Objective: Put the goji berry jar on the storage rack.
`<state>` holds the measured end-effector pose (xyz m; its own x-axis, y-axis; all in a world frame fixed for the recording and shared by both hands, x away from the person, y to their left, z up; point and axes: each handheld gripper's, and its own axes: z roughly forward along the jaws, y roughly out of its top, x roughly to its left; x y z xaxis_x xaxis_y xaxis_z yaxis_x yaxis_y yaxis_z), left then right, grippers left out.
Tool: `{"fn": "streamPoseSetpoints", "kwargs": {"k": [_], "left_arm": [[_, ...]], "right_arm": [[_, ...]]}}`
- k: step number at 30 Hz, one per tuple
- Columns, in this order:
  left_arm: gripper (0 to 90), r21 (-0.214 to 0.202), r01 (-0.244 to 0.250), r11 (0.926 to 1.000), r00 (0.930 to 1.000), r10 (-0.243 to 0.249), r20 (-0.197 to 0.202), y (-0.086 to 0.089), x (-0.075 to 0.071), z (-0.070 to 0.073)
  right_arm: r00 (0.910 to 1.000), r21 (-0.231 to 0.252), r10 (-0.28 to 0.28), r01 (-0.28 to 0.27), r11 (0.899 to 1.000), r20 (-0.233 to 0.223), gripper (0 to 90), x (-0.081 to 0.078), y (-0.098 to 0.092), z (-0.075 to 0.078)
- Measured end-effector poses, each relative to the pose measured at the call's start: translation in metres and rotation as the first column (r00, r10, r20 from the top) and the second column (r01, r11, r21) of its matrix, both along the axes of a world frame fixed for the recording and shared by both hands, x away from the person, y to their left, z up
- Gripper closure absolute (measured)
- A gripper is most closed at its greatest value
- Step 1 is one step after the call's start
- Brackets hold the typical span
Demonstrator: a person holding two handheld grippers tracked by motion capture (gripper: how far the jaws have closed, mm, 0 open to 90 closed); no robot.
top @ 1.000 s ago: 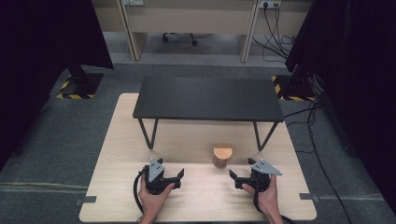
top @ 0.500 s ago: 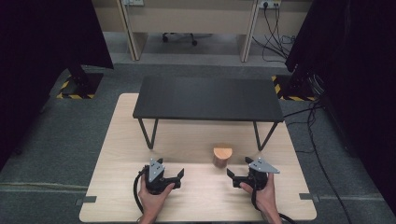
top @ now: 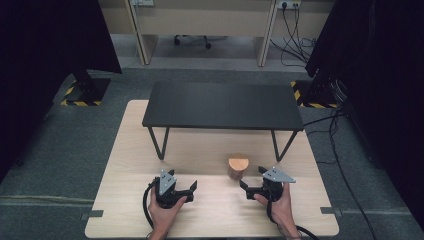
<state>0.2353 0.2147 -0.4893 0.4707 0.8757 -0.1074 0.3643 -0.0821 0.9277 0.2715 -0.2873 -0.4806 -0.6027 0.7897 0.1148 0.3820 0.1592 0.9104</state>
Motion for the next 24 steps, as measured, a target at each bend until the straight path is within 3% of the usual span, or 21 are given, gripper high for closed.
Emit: {"fn": "streamPoseSetpoints", "kwargs": {"k": [24], "left_arm": [[1.6,0.000,0.000,1.0000,1.0000,0.000,0.001,0.001,0.000,0.000]], "right_arm": [[0.9990,-0.030,0.042,-0.043,0.999,-0.014,2.6,0.029,0.023,0.004]]}}
